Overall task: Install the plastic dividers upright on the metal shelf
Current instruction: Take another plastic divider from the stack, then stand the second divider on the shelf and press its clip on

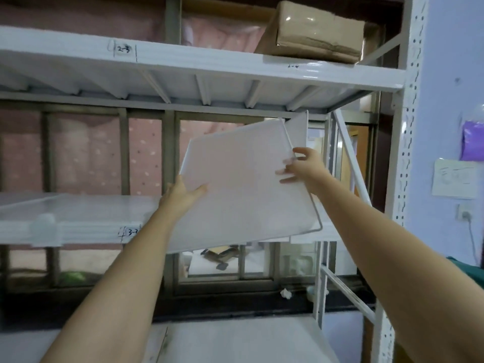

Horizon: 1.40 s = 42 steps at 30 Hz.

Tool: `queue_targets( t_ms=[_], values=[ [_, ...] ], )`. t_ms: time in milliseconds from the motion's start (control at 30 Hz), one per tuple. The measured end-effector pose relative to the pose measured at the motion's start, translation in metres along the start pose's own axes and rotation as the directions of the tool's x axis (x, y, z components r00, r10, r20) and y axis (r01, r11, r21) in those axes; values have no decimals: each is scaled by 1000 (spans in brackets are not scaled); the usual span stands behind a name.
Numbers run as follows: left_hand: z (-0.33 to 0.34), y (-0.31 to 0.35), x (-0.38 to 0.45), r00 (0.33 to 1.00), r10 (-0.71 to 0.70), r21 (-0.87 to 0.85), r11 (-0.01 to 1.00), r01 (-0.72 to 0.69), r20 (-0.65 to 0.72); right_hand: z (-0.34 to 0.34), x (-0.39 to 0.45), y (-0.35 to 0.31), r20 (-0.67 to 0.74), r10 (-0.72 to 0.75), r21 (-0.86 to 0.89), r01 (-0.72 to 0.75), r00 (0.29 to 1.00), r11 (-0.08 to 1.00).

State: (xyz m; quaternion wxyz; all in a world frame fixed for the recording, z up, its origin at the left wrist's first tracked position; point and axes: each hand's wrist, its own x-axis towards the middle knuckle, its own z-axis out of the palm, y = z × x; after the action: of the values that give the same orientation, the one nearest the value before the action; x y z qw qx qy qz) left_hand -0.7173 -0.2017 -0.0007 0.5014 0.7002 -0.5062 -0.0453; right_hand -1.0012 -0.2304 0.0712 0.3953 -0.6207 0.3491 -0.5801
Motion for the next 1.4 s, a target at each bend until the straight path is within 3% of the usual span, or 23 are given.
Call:
queue_targets(
  t_ms=[100,200,300,400,533,700,800,900,967,1067,1133,1233,1300,1400],
  values=[
    [10,-25,29,997,-16,-39,999,19,80,9,2,-8,1,52,-3,-52,999,999],
    [-8,23,-20,957,129,74,986,-152,259,14,11,-16,13,74,29,-74,997,997],
    [-20,60,-57,828,294,84,923,-376,478,18,23,-21,-26,113,-19,-113,993,993],
    [-23,62,-87,690,372,179,790,-587,621,21,32,-23,-39,130,11,-129,991,992],
    [-15,56,-100,712,450,480,531,-699,539,34,35,-22,-63,76,-68,-80,995,994],
    [1,53,-104,740,522,650,394,-650,423,44,34,-30,-89,28,-105,-37,996,994],
    [-9,58,-102,742,612,667,435,-605,274,46,26,-35,-71,14,35,-12,997,999],
    [-20,67,-96,794,583,593,581,-557,174,49,3,-35,194,24,444,-110,981,889],
    [-21,71,-91,810,573,522,655,-546,129,52,-3,-21,282,7,519,-159,959,840],
    [-17,77,-83,823,564,328,765,-554,73,63,-10,11,386,-82,400,-87,919,912],
    [-12,81,-74,840,542,225,817,-531,14,72,-19,33,522,-126,178,37,844,983],
    [-2,93,-59,864,503,100,861,-498,-27,87,-29,56,638,-78,-139,214,766,967],
    [3,105,-52,889,455,-3,890,-456,-45,96,-33,64,640,-100,-205,295,762,933],
    [5,118,-44,912,405,-77,909,-410,-71,108,-32,65,572,-170,-164,315,802,935]
  ],
)
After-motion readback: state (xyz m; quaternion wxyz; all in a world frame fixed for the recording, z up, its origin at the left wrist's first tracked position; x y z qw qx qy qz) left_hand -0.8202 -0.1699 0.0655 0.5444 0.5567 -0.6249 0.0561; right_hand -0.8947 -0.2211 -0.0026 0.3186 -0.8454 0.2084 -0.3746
